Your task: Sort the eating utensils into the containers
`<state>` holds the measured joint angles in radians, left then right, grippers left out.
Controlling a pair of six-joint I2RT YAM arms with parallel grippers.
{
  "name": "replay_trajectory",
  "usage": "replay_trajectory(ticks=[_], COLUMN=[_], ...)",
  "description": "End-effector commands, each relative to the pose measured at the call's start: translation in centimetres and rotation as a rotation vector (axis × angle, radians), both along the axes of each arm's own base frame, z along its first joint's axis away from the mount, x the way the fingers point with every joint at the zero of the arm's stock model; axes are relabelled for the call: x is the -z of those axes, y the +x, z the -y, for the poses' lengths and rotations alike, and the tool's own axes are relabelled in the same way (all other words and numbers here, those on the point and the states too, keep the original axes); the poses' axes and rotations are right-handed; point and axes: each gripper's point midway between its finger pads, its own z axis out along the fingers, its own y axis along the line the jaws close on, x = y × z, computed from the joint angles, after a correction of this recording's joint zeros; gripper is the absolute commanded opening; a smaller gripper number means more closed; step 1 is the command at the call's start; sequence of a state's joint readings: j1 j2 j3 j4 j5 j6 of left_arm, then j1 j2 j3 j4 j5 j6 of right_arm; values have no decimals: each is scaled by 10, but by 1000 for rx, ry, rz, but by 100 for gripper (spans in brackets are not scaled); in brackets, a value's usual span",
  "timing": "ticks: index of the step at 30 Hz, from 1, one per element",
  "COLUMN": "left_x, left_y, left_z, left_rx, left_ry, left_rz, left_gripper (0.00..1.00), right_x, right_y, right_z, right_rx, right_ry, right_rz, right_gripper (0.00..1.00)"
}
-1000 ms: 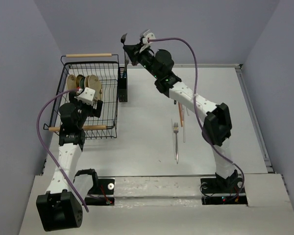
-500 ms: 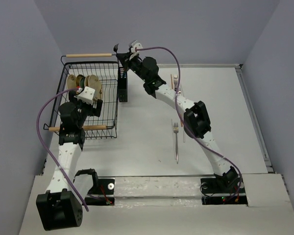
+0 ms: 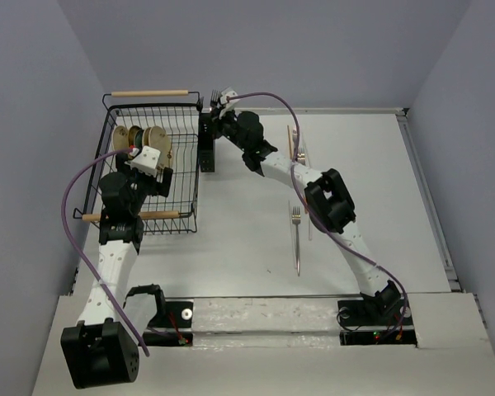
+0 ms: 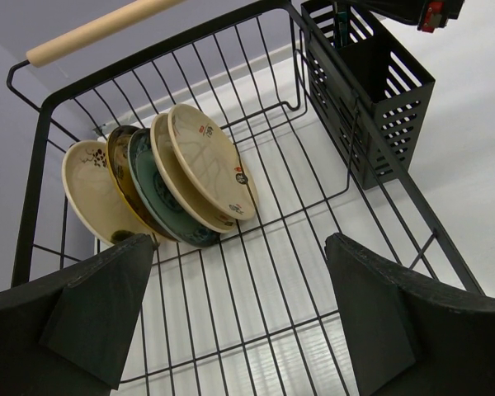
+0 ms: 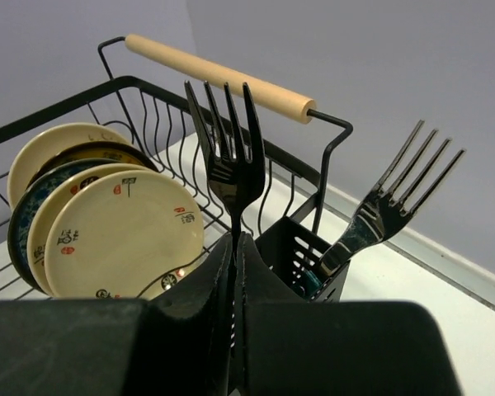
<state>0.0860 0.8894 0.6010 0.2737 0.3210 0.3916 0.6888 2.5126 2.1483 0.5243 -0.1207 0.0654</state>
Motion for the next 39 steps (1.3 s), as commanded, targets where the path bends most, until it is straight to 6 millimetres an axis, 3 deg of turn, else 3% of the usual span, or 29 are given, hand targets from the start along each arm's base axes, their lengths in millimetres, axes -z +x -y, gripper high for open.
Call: replay_trajectory(ticks=[1, 4, 8, 13, 18, 20, 21, 22, 23, 24, 26, 27, 28, 29, 30, 32, 33, 35, 37, 39], left_x=[-19, -19, -20, -19, -18, -19, -18, -19, -19, -19, -19, -21, -23, -24, -28, -32, -44, -45, -60, -74], left_y=[2, 2, 2, 1, 1, 1, 0, -1, -1, -2, -2, -2, -2, -2, -2, -2, -1, -3, -7, -13], left_z=[2, 2, 2, 3, 2, 3, 3, 3, 2, 2, 2, 2, 3, 4, 5, 6, 6, 10, 16, 24], left_rx=[14, 13, 14, 17, 16, 18, 18, 16, 13, 13, 12, 13, 18, 21, 27, 33, 36, 62, 102, 149], left_ry=[13, 13, 12, 13, 15, 15, 16, 18, 20, 20, 22, 21, 19, 19, 17, 16, 19, 25, 33, 42], left_rz=[71, 71, 73, 73, 72, 72, 71, 74, 76, 76, 81, 85, 89, 89, 94, 91, 106, 67, 39, 19], left_gripper=[99, 99, 99, 99, 99, 99, 99, 99, 99, 99, 99, 99, 99, 99, 99, 99, 99, 99, 99, 99], right_x=[-83, -90, -101, -92, -119, -142, -136, -150, -137, -126, -105, -76, -60, -15, -14, 15, 50, 60, 84, 96], right_y=[-6, -3, 19, 24, 11, -3, -10, -30, -30, -53, -80, -106, -119, -137, -160, -187, -208, -233, -261, -274], right_z=[15, 21, 47, 39, 48, 64, 68, 83, 82, 99, 120, 150, 164, 185, 206, 229, 251, 267, 280, 287], right_rx=[54, 93, 284, 267, 261, 275, 270, 262, 255, 243, 248, 289, 319, 362, 385, 437, 482, 510, 508, 511], right_ry=[130, 131, 144, 58, 63, 61, 18, 12, -26, -98, -149, -232, -226, -296, -308, -314, -390, -366, -380, -382], right_rz=[113, 121, 112, 137, 151, 140, 89, 54, 19, -53, -164, -268, -348, -446, -494, -618, -709, -790, -884, -929], right_gripper=[13, 29, 31, 44, 45, 46, 47, 48, 49, 49, 50, 50, 50, 50, 50, 50, 50, 50, 50, 49])
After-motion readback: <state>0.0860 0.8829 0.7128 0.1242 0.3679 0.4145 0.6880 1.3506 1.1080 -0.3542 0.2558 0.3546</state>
